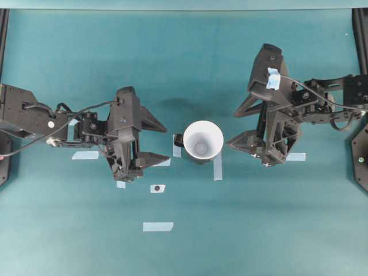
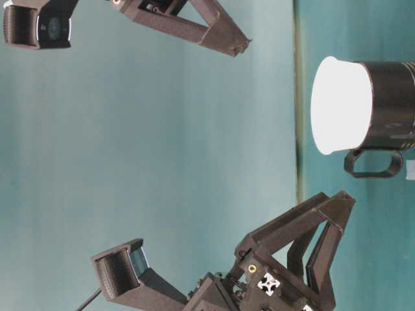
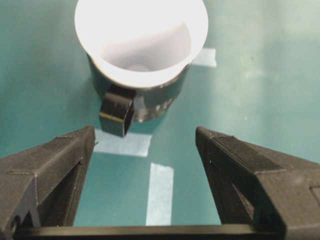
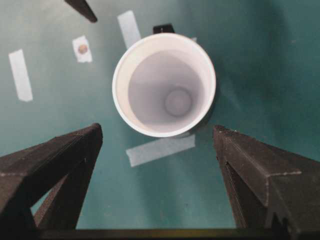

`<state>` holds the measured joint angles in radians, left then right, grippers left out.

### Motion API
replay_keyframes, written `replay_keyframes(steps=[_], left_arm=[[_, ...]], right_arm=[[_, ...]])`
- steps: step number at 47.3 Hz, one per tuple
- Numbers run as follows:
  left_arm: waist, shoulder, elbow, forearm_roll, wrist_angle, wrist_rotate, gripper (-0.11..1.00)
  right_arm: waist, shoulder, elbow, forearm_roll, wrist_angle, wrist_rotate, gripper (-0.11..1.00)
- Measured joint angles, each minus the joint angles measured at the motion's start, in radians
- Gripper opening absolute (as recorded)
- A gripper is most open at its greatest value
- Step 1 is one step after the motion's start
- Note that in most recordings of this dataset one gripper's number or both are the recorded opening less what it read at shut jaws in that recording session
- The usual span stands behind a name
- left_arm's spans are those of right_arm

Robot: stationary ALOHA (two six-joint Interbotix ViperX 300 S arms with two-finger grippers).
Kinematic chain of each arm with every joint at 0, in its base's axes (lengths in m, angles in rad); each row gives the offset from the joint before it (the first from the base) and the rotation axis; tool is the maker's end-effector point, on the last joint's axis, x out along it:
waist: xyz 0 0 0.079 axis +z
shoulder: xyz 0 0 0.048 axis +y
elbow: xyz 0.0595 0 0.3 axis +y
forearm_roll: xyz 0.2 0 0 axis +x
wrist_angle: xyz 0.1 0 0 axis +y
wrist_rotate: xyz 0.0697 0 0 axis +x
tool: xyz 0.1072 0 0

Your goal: Holding the cup holder with the left arm, the right arm places the cup into the cup holder.

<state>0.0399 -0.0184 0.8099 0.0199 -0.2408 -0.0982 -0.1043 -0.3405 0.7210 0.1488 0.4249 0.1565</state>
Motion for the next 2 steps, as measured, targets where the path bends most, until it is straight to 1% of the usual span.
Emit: replay_keyframes(steps=[2], left_arm=[[0.002,0.000,0.000,-0.002,0.000,0.000,0.88]], right_arm=[[0.000,0.000,0.000,0.000,0.000,0.000,0.93]])
